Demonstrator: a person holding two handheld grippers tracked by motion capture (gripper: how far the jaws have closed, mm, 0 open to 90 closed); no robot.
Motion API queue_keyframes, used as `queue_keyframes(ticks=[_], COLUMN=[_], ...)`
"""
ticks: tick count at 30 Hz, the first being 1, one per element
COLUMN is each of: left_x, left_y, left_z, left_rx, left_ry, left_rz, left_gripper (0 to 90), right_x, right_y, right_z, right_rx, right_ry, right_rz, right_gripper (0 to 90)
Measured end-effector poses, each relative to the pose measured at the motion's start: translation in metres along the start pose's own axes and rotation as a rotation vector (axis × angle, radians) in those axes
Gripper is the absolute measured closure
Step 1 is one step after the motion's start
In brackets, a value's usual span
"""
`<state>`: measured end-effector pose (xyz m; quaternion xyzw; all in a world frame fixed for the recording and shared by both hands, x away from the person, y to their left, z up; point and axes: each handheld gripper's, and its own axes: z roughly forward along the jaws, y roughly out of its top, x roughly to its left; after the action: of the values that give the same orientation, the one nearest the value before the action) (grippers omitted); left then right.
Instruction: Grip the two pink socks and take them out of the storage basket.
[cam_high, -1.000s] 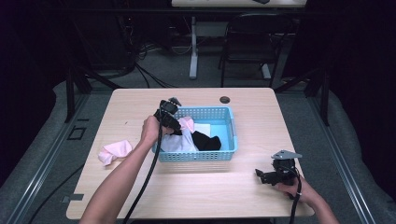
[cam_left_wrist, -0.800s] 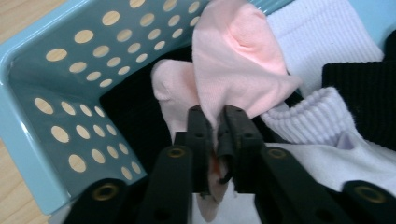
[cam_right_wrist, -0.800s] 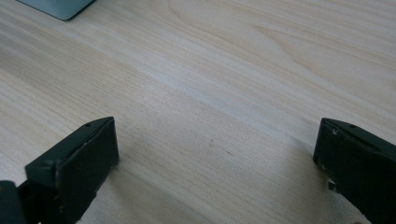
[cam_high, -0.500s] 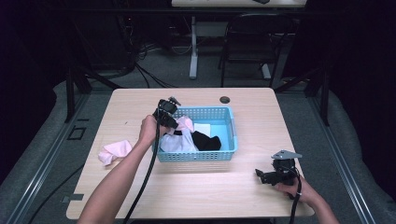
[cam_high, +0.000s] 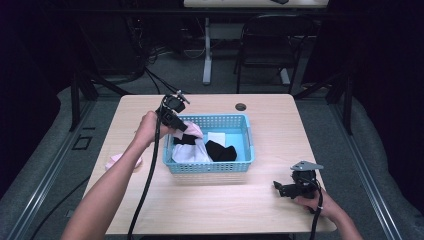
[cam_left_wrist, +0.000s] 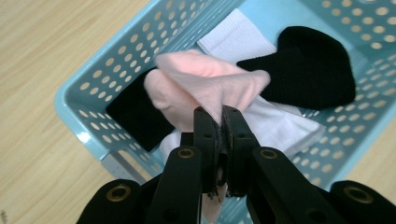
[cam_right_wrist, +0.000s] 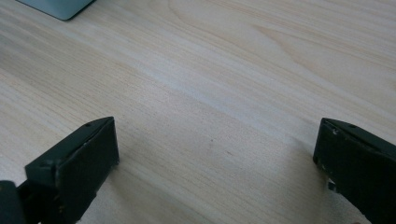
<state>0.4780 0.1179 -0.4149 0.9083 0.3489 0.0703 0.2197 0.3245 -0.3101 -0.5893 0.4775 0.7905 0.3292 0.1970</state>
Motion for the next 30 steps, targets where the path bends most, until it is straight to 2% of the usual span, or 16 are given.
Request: queue_keyframes(ticks=[4, 9, 10, 13, 14, 19, 24, 29, 30], left_x=[-0.001, 0.001, 0.003, 0.006, 0.006, 0.014, 0.021, 0.031, 0.036], left_y=[0.001, 0.002, 0.002, 0.002, 0.002, -0.003, -0.011, -0.023, -0.030], left_z=[-0.019, -0.034, -0.042, -0.055, -0.055, -0.083, -0.096, -0.108, -0.112], left_rx=[0.005, 0.017, 0.021, 0.009, 0.009, 0.006, 0.017, 0.037, 0.045], left_ry=[0.004, 0.006, 0.011, 0.020, 0.020, 0.027, 0.041, 0.045, 0.052], left_rz=[0.022, 0.027, 0.030, 0.028, 0.028, 0.026, 0.014, -0.012, -0.027], left_gripper=[85.8, 85.7, 85.7, 85.7, 85.7, 85.7, 85.6, 85.5, 85.5], right_x=[0.000, 0.000, 0.000, 0.000, 0.000, 0.000, 0.000, 0.000, 0.000], right_y=[0.000, 0.000, 0.000, 0.000, 0.000, 0.000, 0.000, 0.000, 0.000], right_z=[0.000, 0.000, 0.000, 0.000, 0.000, 0.000, 0.000, 0.000, 0.000], right_rx=[0.000, -0.001, -0.001, -0.001, -0.001, -0.001, -0.001, 0.000, 0.000], right_ry=[-0.001, -0.001, -0.001, -0.001, -0.001, 0.000, 0.000, -0.002, -0.002], right_rz=[0.000, 0.000, 0.000, 0.000, 0.000, 0.000, 0.001, 0.001, 0.001], right_gripper=[0.0, 0.0, 0.0, 0.0, 0.0, 0.0, 0.0, 0.0, 0.0])
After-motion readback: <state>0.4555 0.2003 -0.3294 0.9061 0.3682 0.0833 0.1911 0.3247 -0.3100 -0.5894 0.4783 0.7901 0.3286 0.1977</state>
